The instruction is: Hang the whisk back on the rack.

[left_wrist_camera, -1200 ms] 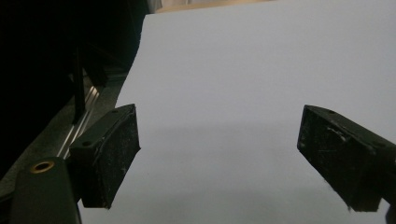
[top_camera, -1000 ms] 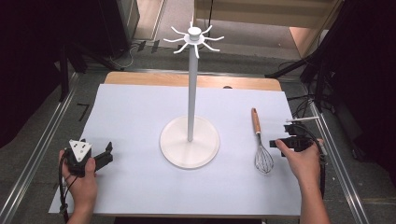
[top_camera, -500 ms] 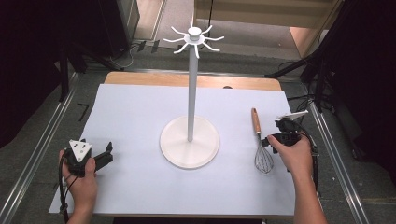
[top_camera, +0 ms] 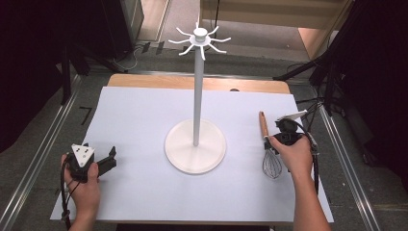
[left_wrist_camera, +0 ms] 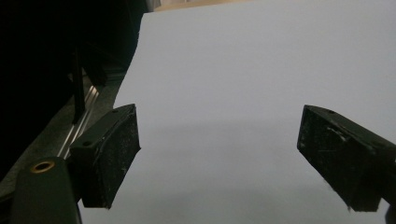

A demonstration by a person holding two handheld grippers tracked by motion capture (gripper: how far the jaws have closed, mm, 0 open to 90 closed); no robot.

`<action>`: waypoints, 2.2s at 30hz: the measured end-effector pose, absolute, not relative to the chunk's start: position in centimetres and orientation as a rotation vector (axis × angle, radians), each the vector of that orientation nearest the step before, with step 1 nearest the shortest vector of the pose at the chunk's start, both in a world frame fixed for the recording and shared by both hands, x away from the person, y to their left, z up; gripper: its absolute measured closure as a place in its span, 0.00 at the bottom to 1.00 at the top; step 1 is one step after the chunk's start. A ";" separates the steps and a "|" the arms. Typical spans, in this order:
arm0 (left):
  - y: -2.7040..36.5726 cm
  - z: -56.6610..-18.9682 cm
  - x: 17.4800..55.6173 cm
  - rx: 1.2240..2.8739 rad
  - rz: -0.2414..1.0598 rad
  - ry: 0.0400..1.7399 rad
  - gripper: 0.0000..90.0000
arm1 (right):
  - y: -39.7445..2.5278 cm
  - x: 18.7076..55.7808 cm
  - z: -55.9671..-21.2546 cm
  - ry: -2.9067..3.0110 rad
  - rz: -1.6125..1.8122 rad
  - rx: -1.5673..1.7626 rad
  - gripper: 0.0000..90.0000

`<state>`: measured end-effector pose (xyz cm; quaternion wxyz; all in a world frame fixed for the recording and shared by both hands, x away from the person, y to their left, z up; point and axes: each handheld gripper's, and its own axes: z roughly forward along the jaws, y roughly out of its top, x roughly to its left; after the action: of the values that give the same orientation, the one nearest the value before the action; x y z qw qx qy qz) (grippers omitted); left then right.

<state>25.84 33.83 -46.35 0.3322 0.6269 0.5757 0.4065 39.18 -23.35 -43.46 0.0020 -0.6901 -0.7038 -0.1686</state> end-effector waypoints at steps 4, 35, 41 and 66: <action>33.8 -46.4 25.8 1.640 1.067 1.503 0.15 | -23.3 39.5 -43.8 -2.181 -0.502 -2.173 0.80; 33.8 -46.3 25.9 1.642 1.062 1.504 0.15 | -21.4 39.6 -44.6 -2.289 -0.425 -2.270 0.93; 33.7 -46.4 25.9 1.643 1.069 1.504 0.15 | -22.2 38.6 -43.8 -2.274 -0.638 -2.287 0.93; 33.9 -46.3 25.7 1.618 1.077 1.511 0.15 | -21.8 33.1 -37.9 -2.398 -1.500 -2.073 0.93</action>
<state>25.71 33.87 -46.33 0.3333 0.6196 0.5785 0.4126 33.08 -21.85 -37.87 -0.1815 -0.5815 -0.6724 -0.4206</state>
